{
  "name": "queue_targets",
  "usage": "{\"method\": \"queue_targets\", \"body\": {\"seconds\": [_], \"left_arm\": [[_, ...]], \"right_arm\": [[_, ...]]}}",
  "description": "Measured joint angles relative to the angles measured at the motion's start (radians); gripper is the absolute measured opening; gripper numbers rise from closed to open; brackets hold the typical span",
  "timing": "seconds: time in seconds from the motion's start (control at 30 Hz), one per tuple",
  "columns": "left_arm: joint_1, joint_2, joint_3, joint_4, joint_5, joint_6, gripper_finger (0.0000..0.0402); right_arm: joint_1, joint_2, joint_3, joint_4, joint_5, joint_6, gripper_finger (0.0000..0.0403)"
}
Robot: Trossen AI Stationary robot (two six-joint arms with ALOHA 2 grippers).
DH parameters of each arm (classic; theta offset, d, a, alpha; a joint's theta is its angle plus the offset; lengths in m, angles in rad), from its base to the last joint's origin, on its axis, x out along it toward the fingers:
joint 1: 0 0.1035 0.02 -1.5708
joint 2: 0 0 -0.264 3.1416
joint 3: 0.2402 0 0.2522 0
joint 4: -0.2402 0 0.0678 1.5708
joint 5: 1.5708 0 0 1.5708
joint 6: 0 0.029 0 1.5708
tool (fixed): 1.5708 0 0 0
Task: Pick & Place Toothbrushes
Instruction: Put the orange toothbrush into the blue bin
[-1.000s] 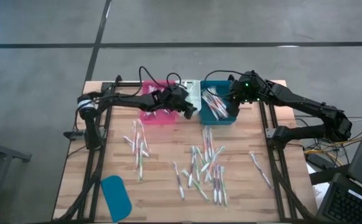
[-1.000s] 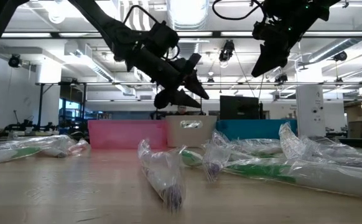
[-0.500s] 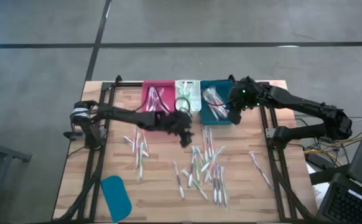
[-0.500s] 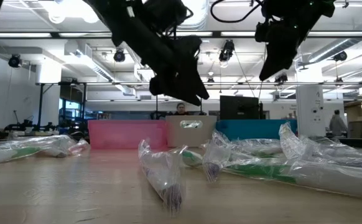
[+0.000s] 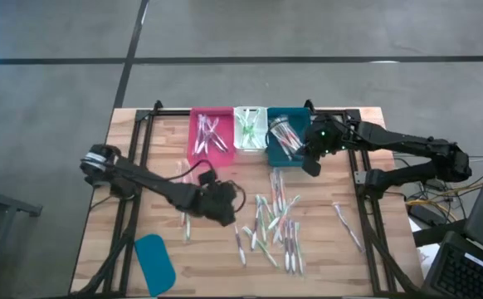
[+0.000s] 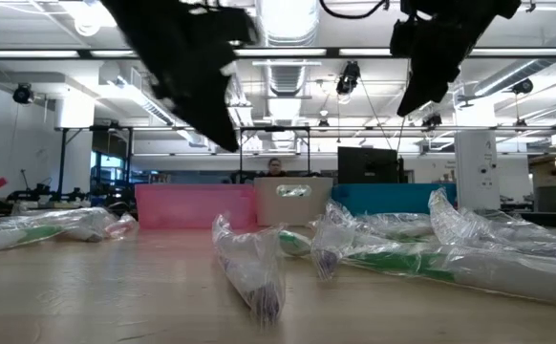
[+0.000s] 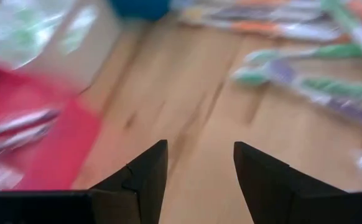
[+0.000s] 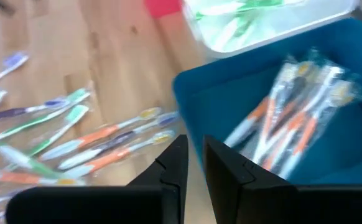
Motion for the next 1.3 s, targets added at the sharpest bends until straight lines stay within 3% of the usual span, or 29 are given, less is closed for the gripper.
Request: {"method": "queue_targets", "body": {"seconds": [0.13, 0.33, 0.53, 0.8, 1.07, 1.3], "left_arm": [[-0.05, -0.025, 0.0, -0.19, -0.095, -0.178, 0.0188], [-0.065, -0.044, -0.002, -0.408, -0.144, -0.36, 0.0188], [-0.064, -0.094, -0.062, -0.419, -0.169, -0.39, 0.0188], [-0.044, -0.272, -0.275, -0.179, -0.153, -0.358, 0.0188], [-0.027, -0.484, -0.546, 0.191, -0.058, -0.274, 0.0188], [-0.027, -0.619, -0.672, 0.274, -0.053, -0.288, 0.0188]], "right_arm": [[0.094, 0.0, -0.002, -0.001, 0.0, 0.042, 0.0047], [0.282, 0.0, -0.01, 0.029, 0.014, 0.065, 0.0045], [0.476, 0.0, -0.049, 0.124, 0.027, -0.002, 0.0029], [0.618, 0.021, -0.155, 0.344, 0.03, -0.14, 0.0038], [0.672, 0.174, -0.149, 0.374, 0.131, -0.306, 0.0085], [0.699, 0.348, -0.09, 0.4, 0.14, -0.31, 0.0132]]}}
